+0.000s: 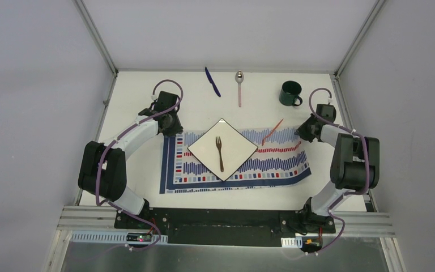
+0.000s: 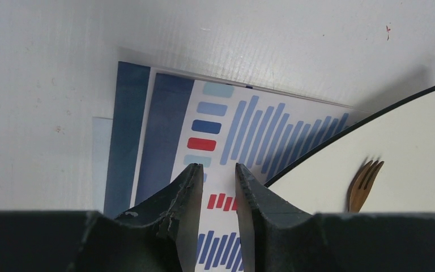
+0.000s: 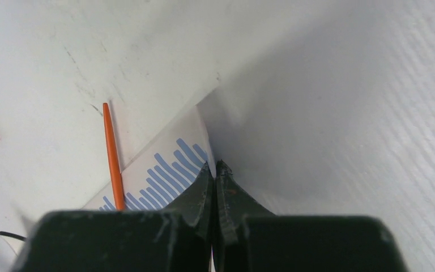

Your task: Set the dinner table for one person

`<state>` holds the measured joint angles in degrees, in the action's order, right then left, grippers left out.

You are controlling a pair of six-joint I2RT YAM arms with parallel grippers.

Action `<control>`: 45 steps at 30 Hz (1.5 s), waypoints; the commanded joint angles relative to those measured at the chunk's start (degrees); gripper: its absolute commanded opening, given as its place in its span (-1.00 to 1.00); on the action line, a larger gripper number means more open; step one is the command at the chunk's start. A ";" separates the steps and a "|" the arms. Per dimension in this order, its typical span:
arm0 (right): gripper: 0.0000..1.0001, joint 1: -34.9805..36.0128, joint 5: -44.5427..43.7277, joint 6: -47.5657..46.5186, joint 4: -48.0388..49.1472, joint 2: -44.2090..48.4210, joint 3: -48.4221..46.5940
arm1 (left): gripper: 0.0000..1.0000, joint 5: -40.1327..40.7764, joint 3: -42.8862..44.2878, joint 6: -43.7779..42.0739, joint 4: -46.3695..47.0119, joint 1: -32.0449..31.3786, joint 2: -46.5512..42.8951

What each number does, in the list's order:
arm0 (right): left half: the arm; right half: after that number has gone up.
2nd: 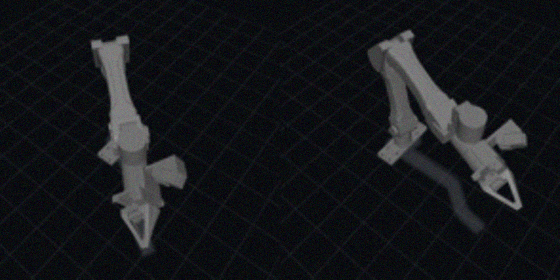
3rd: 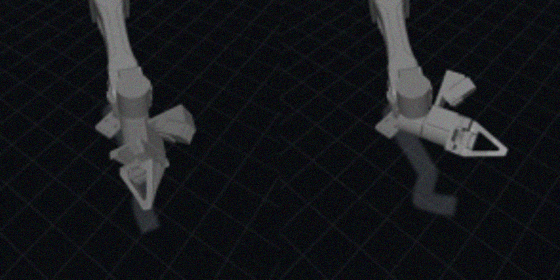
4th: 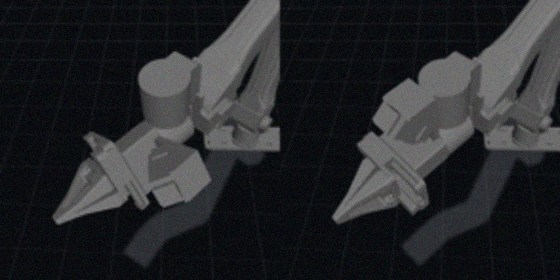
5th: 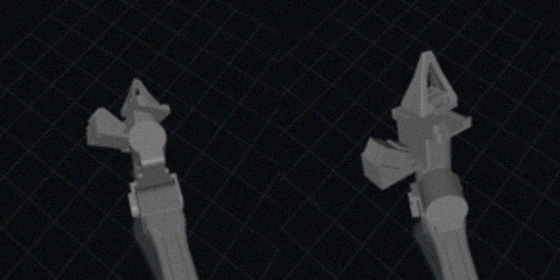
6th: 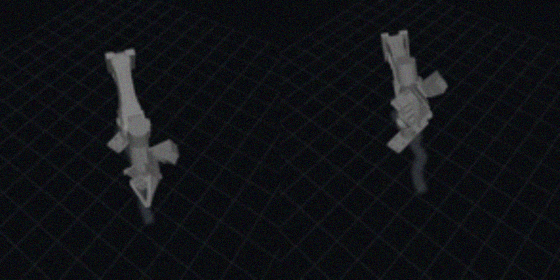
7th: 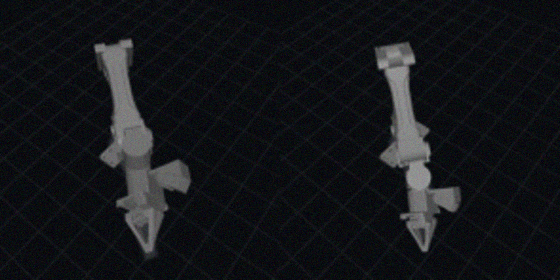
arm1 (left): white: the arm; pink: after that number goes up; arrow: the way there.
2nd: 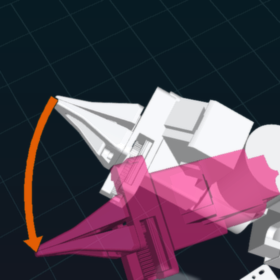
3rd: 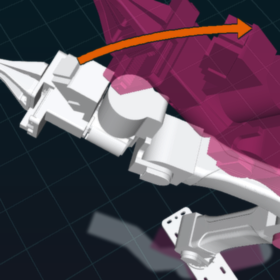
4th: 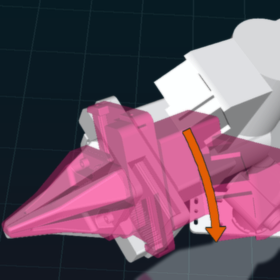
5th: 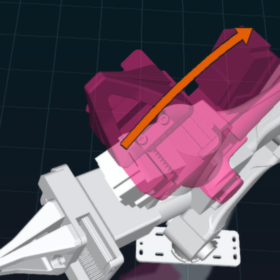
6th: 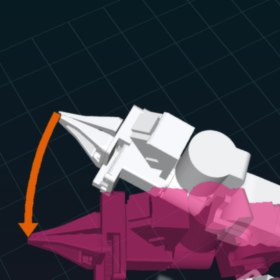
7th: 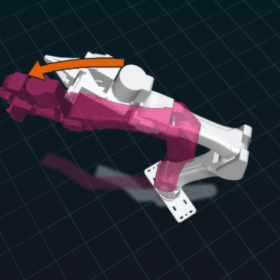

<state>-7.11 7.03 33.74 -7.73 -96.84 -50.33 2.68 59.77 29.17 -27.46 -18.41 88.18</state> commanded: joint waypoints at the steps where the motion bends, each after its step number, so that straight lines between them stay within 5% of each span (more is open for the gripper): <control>1: -1.00 -1.83 -9.48 -0.16 -2.15 3.10 1.88 | -0.43 1.07 2.04 -0.96 0.21 -0.40 -1.83; 14: -1.00 -2.11 -9.88 -0.03 -1.10 3.88 2.43 | -0.73 2.79 2.02 -1.39 0.54 -0.39 1.07; 31: -1.00 -2.03 -7.42 0.67 0.84 2.34 1.99 | -0.66 -0.13 8.26 -1.05 1.72 0.02 18.81; 45: -1.00 -1.85 -5.13 1.18 1.66 -0.16 0.33 | -0.70 -1.05 9.78 -0.33 2.70 2.61 22.05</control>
<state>-8.16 3.36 34.46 -7.42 -95.24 -48.86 1.04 69.32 27.79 -28.91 -16.82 106.19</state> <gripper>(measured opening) 0.009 0.153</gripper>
